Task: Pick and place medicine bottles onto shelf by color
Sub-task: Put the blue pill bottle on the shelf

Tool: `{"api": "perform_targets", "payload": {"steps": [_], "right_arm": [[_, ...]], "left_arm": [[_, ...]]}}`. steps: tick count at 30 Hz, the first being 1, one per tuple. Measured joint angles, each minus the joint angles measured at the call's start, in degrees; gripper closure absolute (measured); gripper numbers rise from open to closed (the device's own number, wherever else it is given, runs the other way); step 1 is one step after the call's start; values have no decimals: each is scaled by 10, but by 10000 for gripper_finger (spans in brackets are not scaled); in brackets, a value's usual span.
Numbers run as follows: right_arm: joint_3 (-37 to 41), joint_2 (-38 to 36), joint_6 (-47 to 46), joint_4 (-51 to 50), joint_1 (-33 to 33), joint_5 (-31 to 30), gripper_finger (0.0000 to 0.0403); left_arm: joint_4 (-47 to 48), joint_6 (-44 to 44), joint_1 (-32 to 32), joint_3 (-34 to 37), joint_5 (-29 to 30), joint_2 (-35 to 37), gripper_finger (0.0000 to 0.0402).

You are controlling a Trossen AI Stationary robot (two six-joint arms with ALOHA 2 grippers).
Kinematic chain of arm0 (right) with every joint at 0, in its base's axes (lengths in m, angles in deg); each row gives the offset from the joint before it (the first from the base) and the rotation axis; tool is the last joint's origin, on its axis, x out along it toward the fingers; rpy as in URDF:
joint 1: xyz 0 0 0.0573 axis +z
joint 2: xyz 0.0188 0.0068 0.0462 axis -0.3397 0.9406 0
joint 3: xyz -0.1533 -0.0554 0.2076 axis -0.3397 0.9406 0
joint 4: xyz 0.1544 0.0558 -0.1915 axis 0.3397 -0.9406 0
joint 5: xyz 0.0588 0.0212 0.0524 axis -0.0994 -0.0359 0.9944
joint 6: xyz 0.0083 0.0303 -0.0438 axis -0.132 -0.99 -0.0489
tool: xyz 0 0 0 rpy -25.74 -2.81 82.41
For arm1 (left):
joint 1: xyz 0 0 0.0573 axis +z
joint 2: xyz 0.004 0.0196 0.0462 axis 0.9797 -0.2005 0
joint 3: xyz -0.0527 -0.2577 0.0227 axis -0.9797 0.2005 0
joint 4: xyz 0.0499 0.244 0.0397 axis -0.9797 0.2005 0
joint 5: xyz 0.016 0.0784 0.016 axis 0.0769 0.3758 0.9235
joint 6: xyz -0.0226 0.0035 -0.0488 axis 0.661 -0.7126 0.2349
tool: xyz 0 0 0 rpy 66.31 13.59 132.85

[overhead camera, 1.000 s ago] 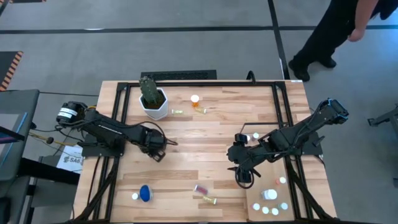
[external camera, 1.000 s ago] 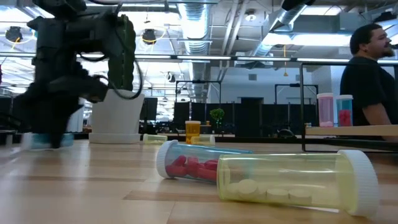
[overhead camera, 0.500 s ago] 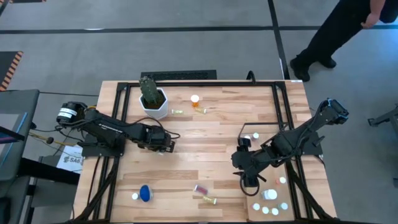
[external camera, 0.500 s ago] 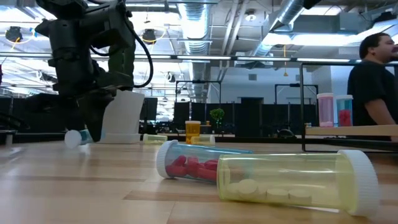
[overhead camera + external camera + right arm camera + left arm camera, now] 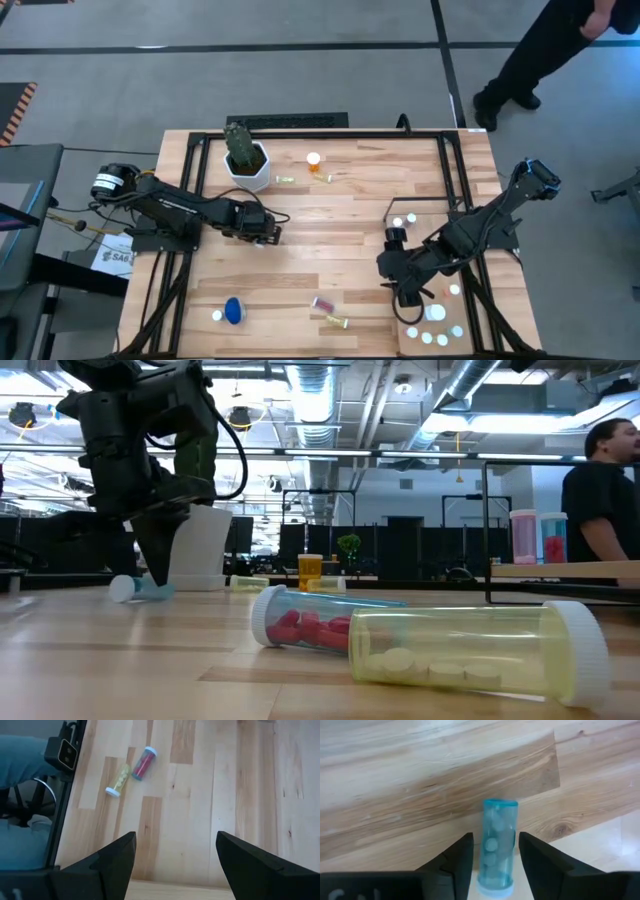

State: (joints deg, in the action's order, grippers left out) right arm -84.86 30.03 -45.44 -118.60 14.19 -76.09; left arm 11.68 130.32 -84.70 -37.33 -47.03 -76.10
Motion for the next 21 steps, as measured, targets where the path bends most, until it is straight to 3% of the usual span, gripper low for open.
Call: {"api": "perform_targets", "payload": {"steps": [4, 11, 16, 21], "right_arm": [[0, 0, 0, 1, 0, 0, 106], [0, 0, 0, 2, -6, 1, 106], [0, 0, -6, 3, -14, 1, 106], [0, 0, -29, 3, -24, 1, 106]], "left_arm": [[-18, -26, 1, 0, -5, 1, 235], [-6, -277, 30, -27, -62, 12, 227], [-1, -565, 44, -69, -131, 12, 227], [11, -879, 36, -78, -123, 12, 228]]}}
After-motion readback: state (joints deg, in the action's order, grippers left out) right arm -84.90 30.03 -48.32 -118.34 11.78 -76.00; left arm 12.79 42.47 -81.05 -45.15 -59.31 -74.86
